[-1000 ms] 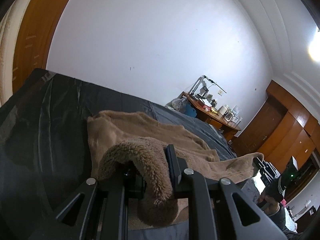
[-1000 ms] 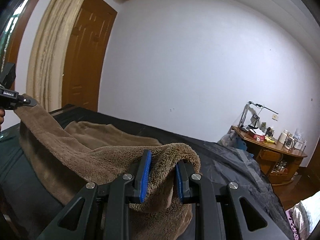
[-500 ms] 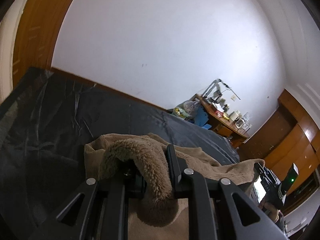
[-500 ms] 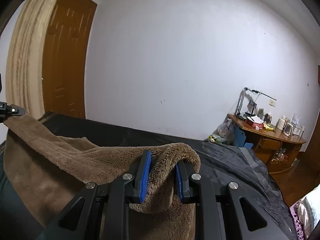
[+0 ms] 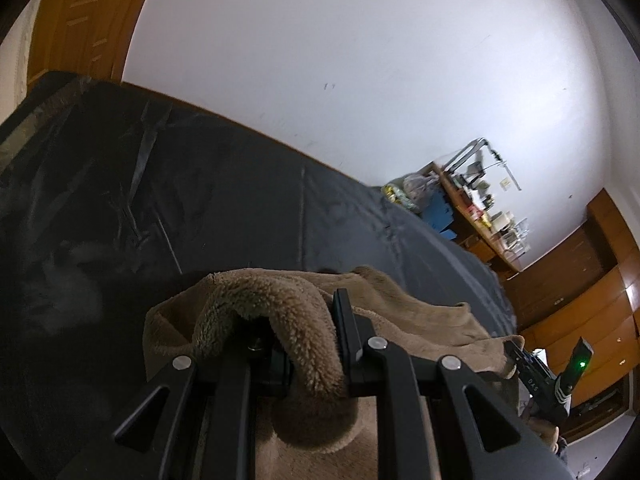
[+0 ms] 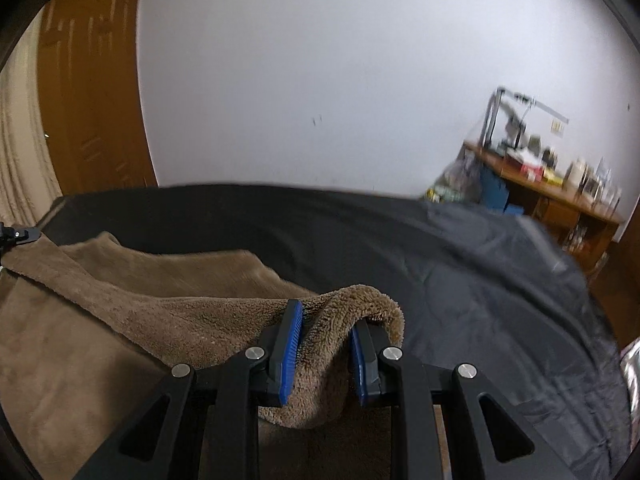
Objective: Fold clothes
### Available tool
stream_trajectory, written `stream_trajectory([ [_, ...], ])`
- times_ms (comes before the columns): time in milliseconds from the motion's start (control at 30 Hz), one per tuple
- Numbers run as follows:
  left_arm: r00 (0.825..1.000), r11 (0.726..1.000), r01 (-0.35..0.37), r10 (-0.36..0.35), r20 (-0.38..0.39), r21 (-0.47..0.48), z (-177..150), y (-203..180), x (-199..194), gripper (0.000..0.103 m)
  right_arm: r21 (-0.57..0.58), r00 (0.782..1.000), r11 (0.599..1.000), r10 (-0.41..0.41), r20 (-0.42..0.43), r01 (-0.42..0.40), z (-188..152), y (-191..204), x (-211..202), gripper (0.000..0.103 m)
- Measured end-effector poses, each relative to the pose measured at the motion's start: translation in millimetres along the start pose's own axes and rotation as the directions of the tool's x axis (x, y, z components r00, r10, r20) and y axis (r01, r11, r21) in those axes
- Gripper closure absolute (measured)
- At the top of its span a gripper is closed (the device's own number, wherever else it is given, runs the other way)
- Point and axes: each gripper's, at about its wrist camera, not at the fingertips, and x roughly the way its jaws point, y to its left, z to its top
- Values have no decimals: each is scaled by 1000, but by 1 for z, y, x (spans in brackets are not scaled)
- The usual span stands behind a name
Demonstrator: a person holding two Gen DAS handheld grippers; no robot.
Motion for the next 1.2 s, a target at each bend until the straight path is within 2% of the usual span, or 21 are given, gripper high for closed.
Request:
stream_trajectory([
  [233,998,1000,-22,21,-56,-16,-9,13,26,81,39,994,999,39,-99,-35,-10,-4,28,77],
  [333,996,999,18,-21,-88,-36,-8,16,29,61,27,990,998,56,-127,-53,-13,-2,32,71],
  [400,993,997,54,-58,-99,-52,-5,14,26,39,41,989,996,78,-129,-74,-14,-4,30,66],
  [433,992,996,68,-74,-101,-58,-4,13,24,35,58,986,993,108,-128,-101,-14,-7,29,58],
  [500,992,995,79,-85,-97,-66,-1,8,19,21,103,975,978,192,-111,-181,-11,-14,22,33],
  [567,991,993,91,-98,-90,-78,4,5,16,21,152,962,956,264,-63,-252,-9,-22,8,22],
  [733,981,971,157,-175,-88,-179,17,13,12,20,214,926,902,373,55,-376,5,-40,-16,20],
  [833,972,949,193,-219,-82,-251,22,24,11,20,256,930,896,365,43,-363,8,-48,-16,20],
  [900,971,944,198,-225,-76,-265,19,30,6,20,224,933,908,359,14,-353,5,-43,-18,20],
  [1000,979,961,168,-188,-74,-220,11,27,-6,20,172,938,926,346,-29,-336,1,-35,-22,20],
  [1100,984,976,148,-162,-78,-158,0,20,-18,19,-6,958,965,261,-120,-263,-8,-11,-30,20],
  [1200,984,988,137,-144,-106,-68,-10,5,-20,18,-188,957,949,217,-194,-254,-19,17,-32,20],
])
